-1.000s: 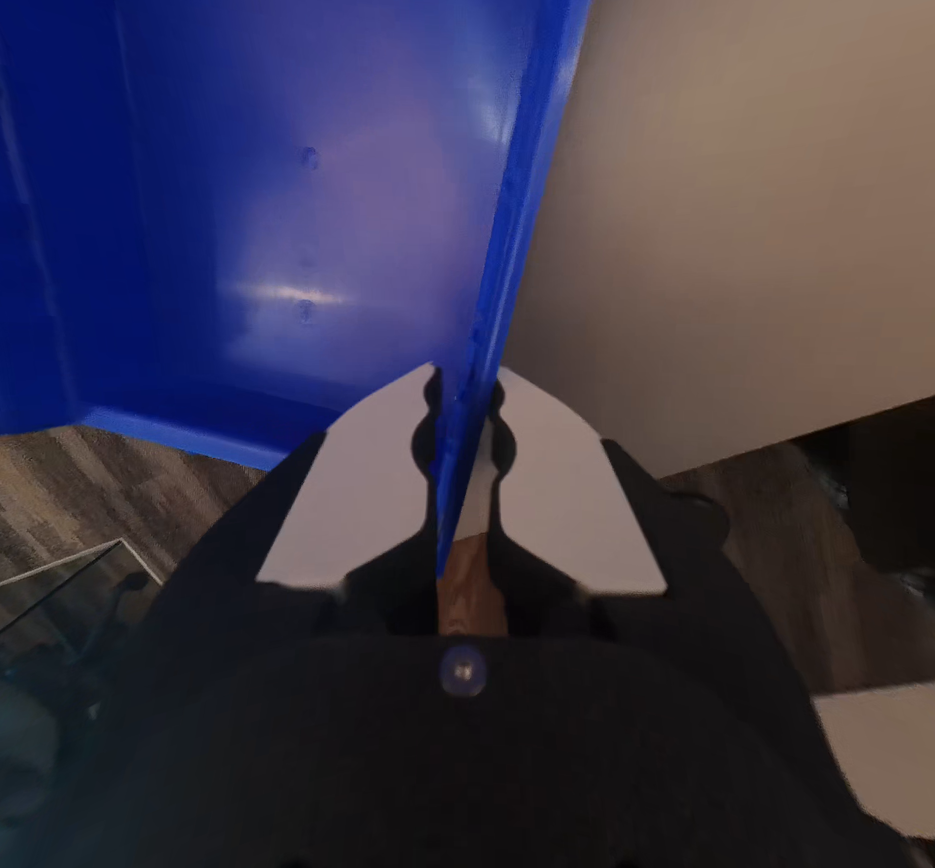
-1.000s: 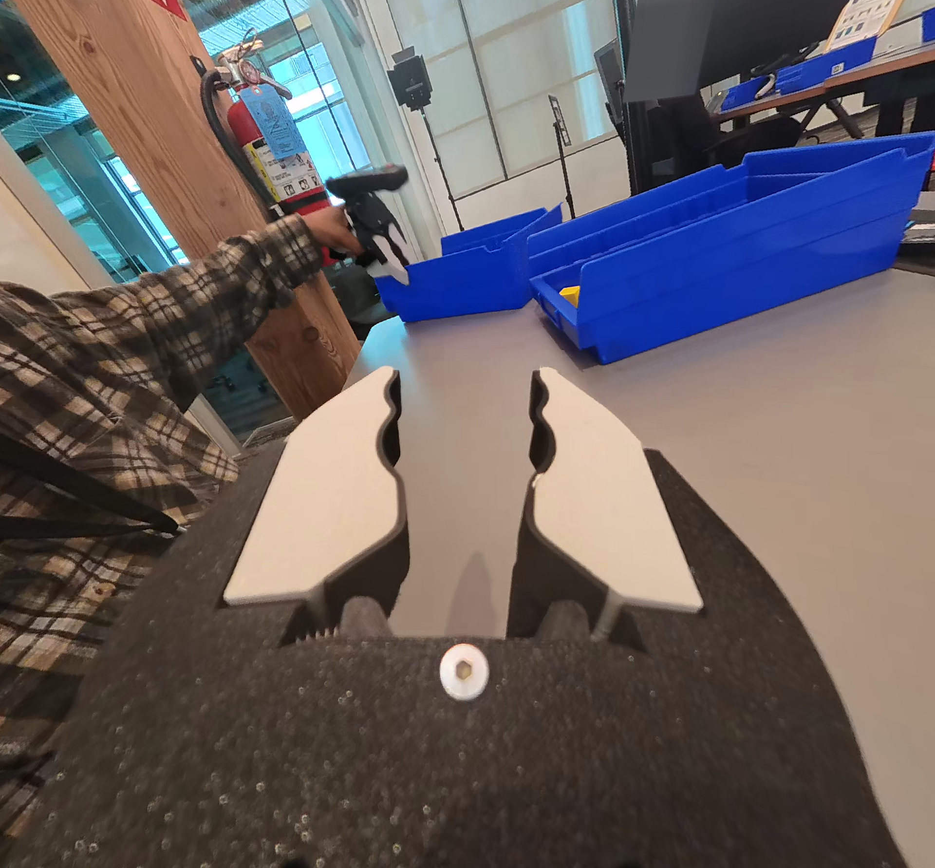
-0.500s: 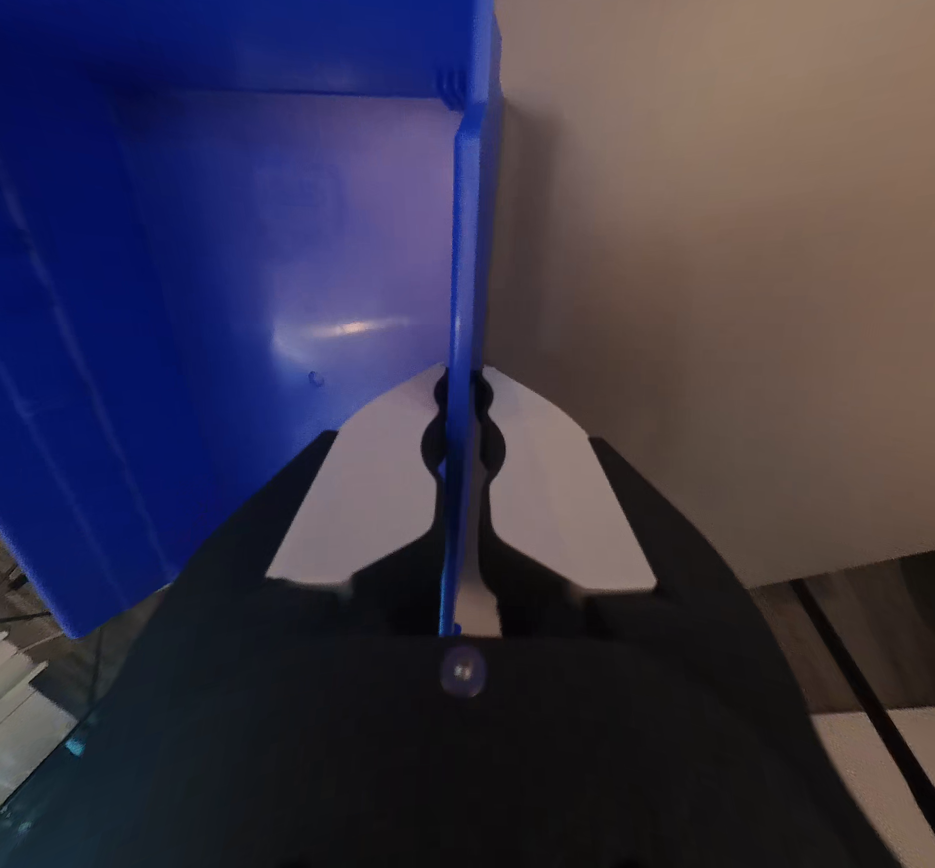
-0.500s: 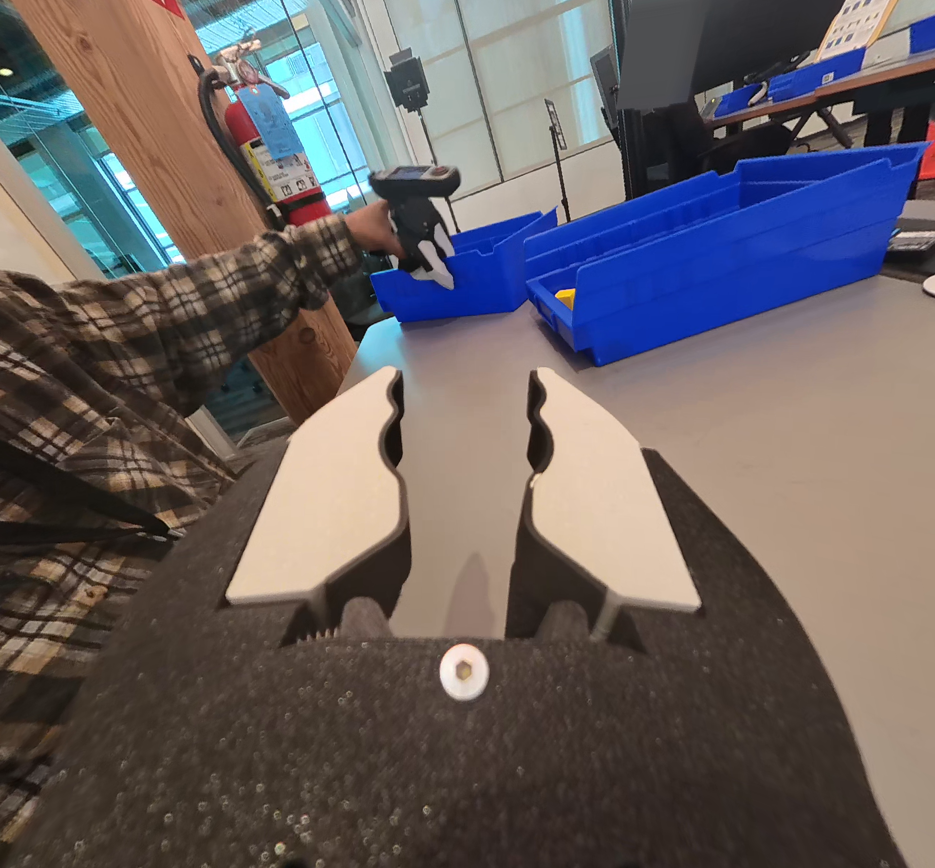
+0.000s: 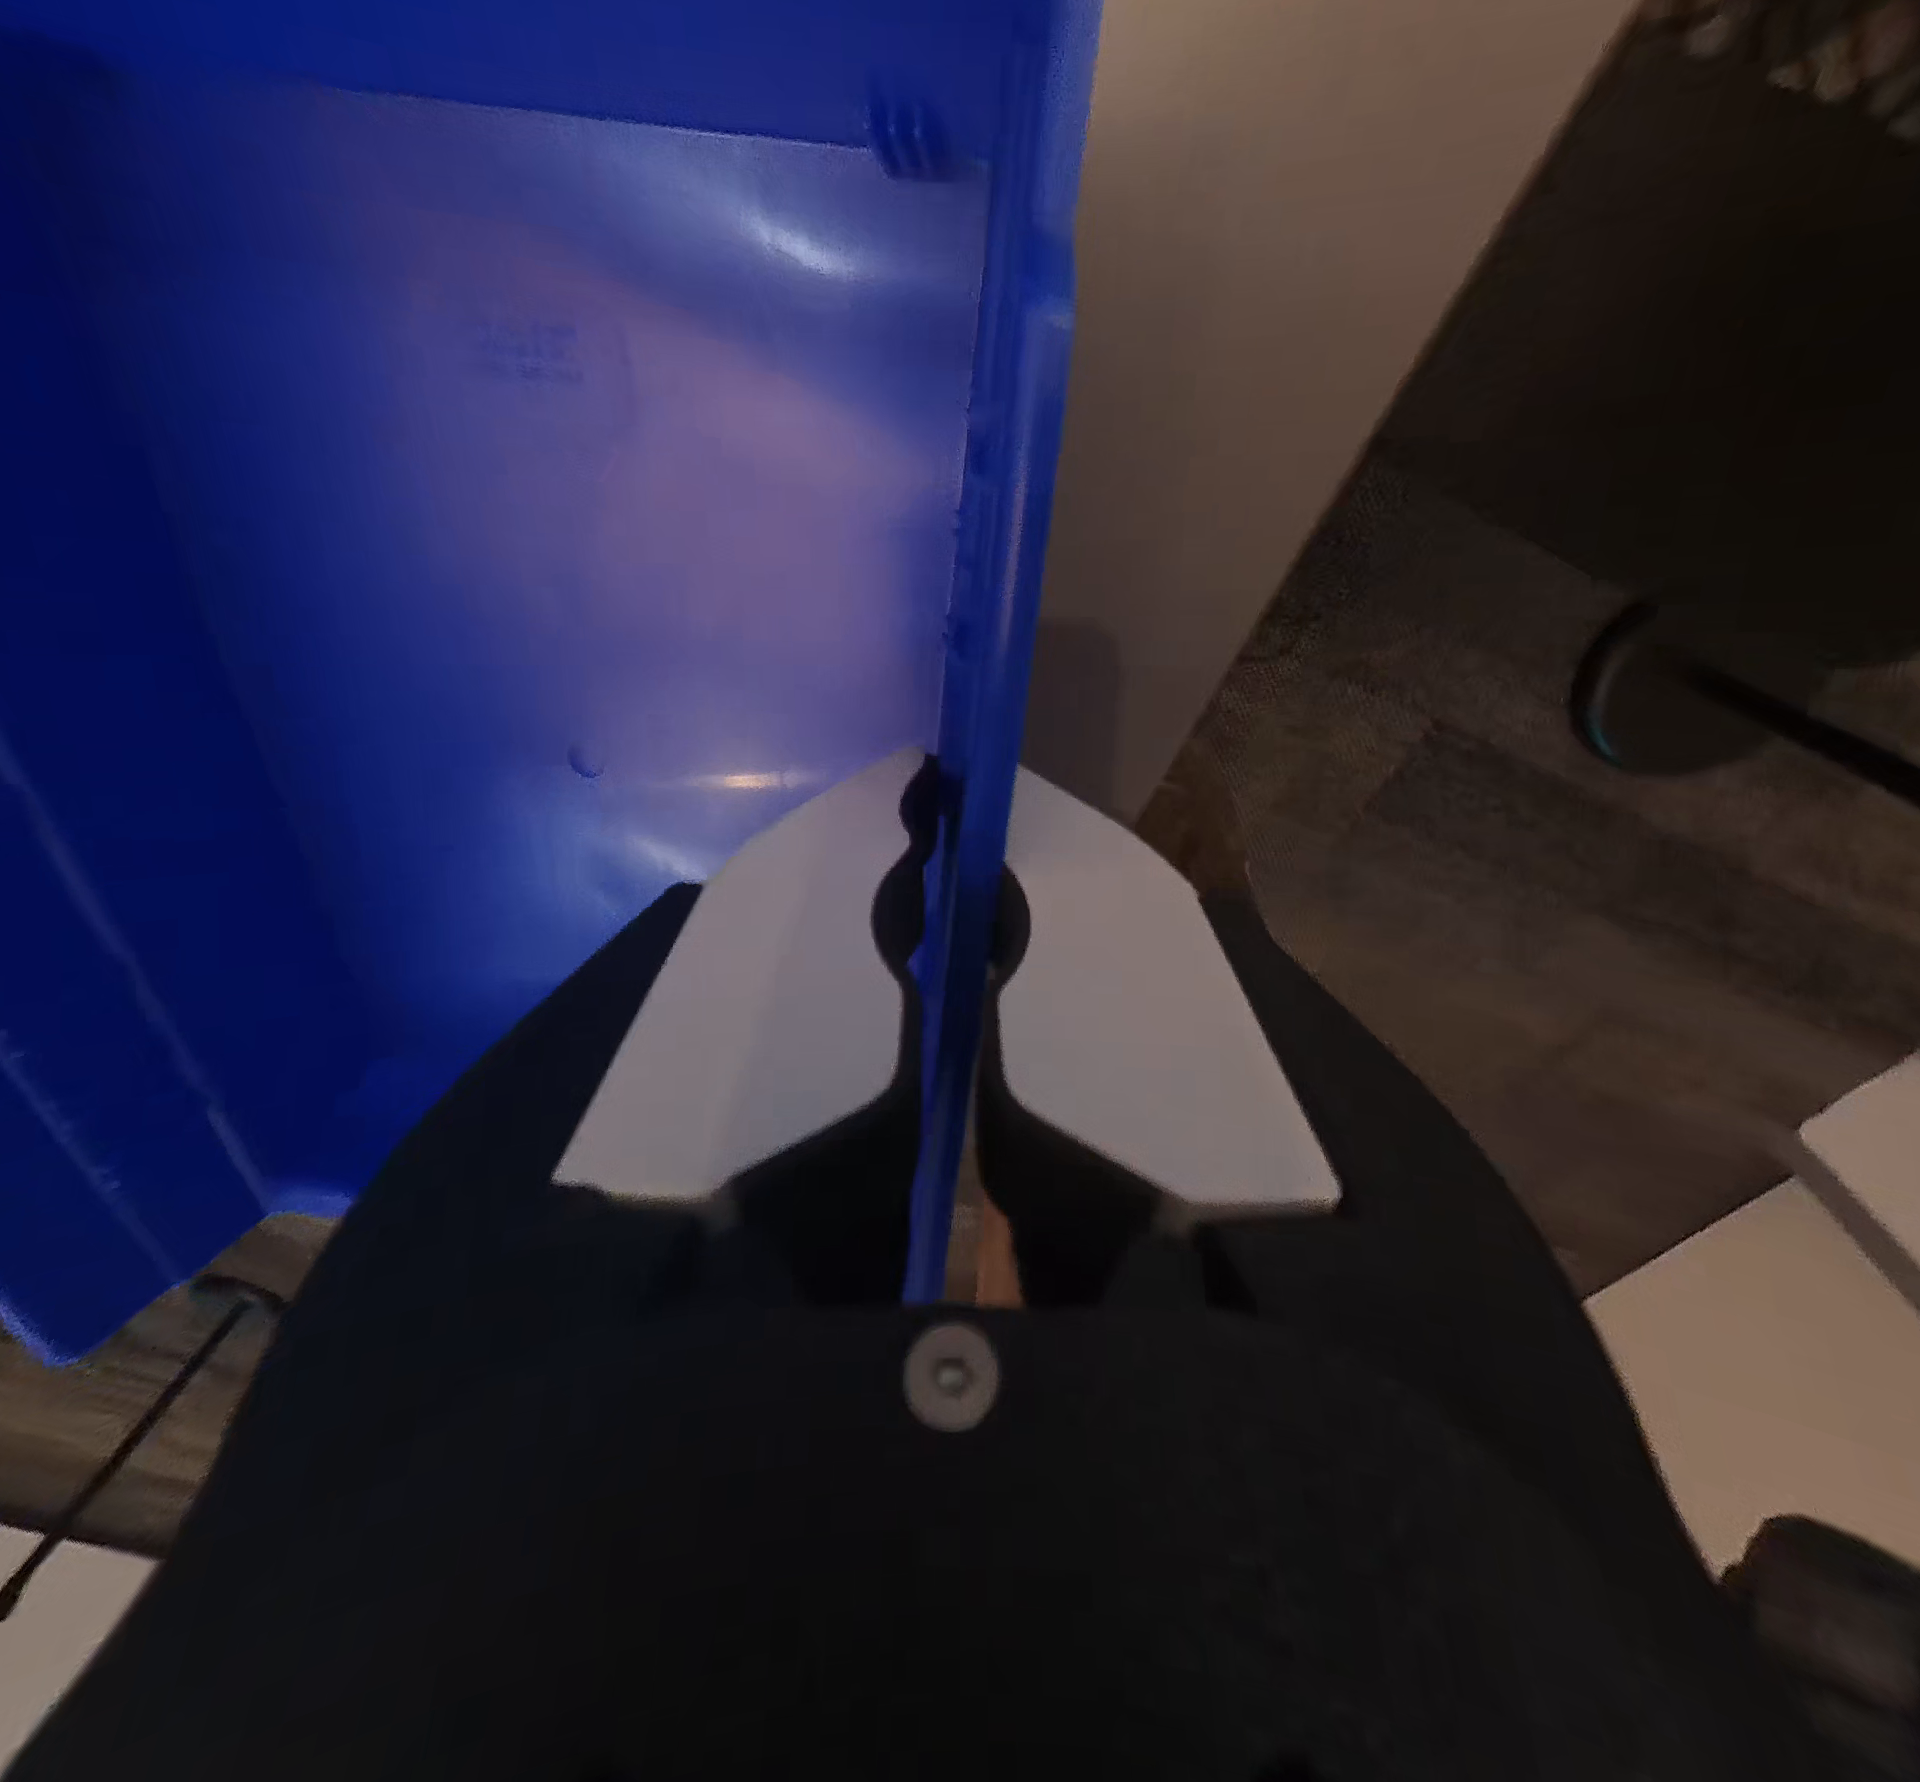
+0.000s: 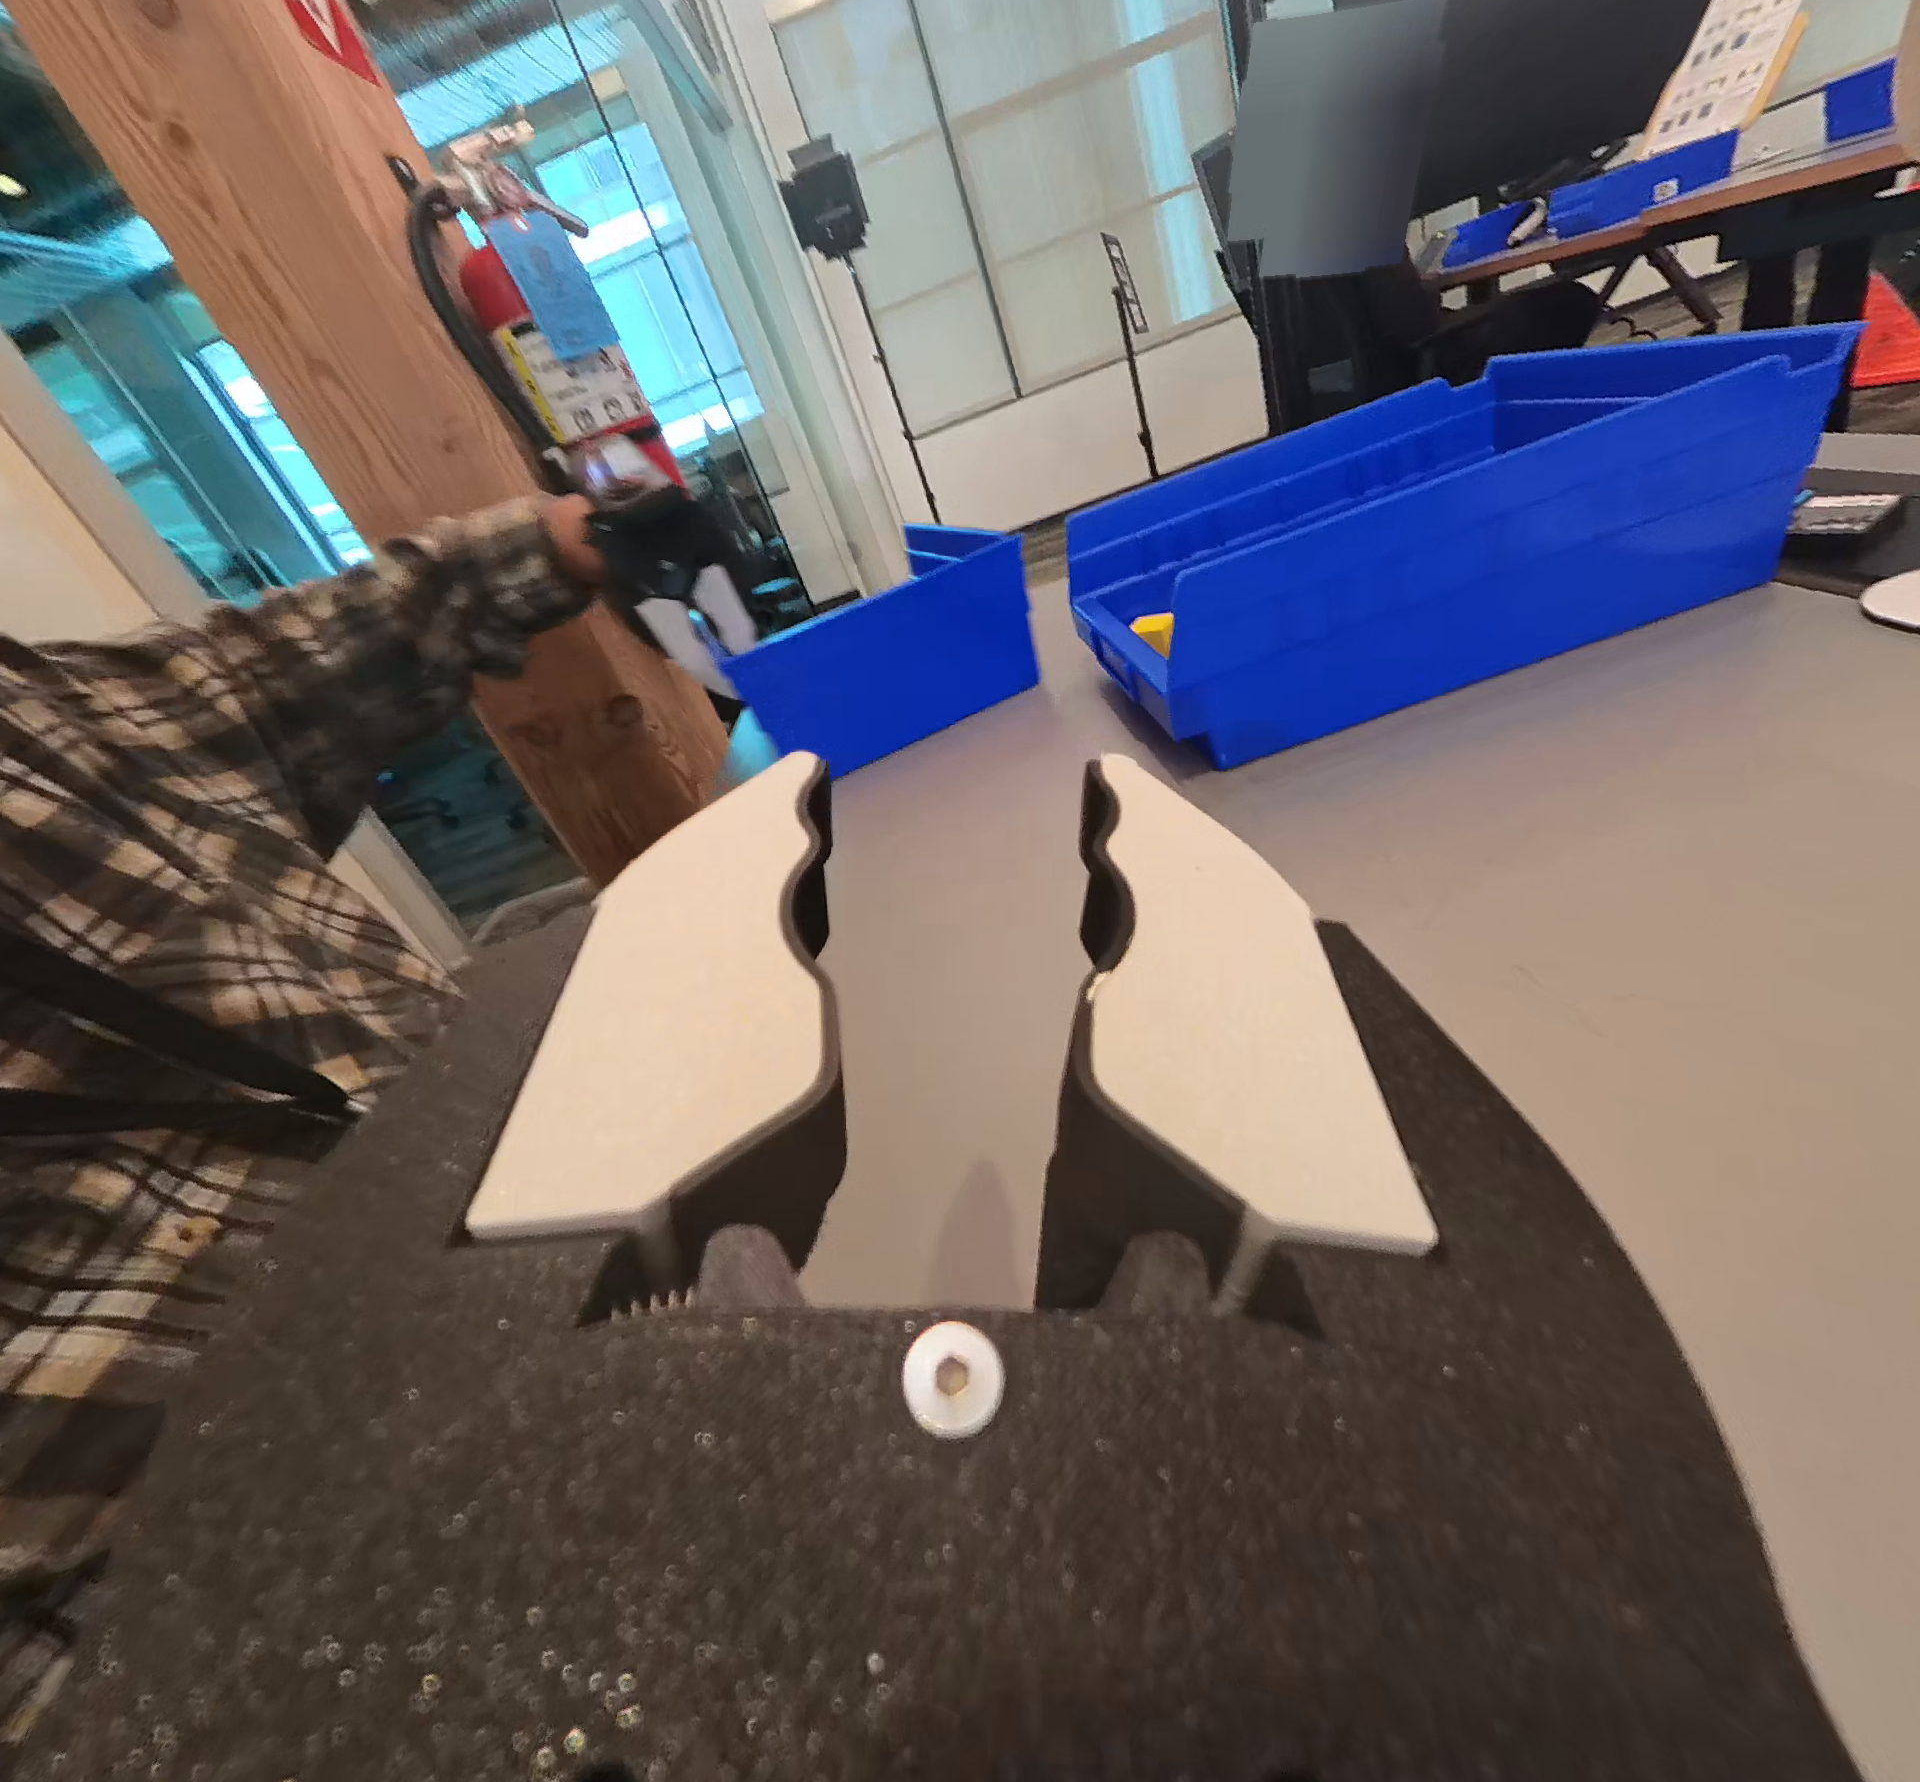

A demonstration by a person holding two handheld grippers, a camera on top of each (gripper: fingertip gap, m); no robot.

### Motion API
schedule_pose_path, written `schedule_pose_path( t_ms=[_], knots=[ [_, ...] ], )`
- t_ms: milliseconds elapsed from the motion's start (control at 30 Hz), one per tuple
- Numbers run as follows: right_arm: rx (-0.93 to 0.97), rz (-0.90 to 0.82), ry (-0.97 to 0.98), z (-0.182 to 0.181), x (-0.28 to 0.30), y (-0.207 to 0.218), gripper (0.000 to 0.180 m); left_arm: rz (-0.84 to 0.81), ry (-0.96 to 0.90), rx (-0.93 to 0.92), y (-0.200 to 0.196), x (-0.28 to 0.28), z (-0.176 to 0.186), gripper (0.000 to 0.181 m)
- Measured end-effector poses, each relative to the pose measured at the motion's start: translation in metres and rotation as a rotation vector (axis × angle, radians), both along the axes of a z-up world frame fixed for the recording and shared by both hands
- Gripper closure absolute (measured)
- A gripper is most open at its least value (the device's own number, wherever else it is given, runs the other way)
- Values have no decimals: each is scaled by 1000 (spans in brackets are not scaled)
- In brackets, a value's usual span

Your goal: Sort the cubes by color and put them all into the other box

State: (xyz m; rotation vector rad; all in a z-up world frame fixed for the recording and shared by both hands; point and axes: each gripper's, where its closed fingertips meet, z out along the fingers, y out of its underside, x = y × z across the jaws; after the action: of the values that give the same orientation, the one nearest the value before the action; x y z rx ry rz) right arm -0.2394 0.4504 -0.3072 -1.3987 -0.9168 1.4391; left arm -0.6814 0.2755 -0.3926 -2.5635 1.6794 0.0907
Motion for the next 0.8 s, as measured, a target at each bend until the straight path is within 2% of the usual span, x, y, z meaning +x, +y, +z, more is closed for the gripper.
schedule_pose_path(
  t_ms=[167, 300, 567, 667, 800],
  knots=[
    [7, -2, -29, -5, -4, -2, 134, -100, 23, -19, -25, 41, 0, 175],
    [24, -8, -22, -1, -5, -7, 134, -230, 53, -19, -28, 81, 0, 173],
    [33, -108, -65, 18, 33, -25, 133, -457, 75, -2, -8, 196, -1, 173],
    [30, -179, -146, 22, 61, -34, 133, -466, 56, 12, 0, 250, -2, 174],
    [-36, -284, -267, 24, 101, -44, 133, -454, 28, 138, 24, 339, -2, 172]
  ],
)
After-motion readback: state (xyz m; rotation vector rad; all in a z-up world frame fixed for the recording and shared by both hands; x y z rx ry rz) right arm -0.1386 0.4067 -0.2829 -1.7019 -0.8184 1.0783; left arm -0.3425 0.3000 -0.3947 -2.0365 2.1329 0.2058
